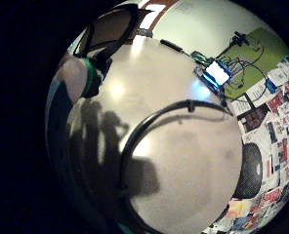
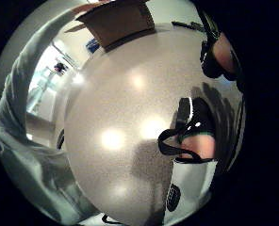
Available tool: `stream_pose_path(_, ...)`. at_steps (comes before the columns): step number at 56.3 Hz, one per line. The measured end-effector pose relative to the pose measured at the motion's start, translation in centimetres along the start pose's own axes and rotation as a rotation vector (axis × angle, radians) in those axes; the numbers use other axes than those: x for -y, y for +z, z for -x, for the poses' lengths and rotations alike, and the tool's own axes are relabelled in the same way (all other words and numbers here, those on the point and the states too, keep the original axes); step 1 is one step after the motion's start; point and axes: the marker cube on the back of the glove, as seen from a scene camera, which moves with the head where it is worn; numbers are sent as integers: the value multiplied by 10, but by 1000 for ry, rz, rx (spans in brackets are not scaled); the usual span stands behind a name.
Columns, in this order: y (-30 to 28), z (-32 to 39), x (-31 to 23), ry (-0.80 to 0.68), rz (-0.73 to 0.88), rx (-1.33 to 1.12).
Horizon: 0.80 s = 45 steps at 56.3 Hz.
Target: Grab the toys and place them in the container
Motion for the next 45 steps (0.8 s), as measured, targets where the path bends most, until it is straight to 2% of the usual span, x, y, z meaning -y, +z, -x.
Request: stream_pose_path(45,2,-6,1,5,45,107)
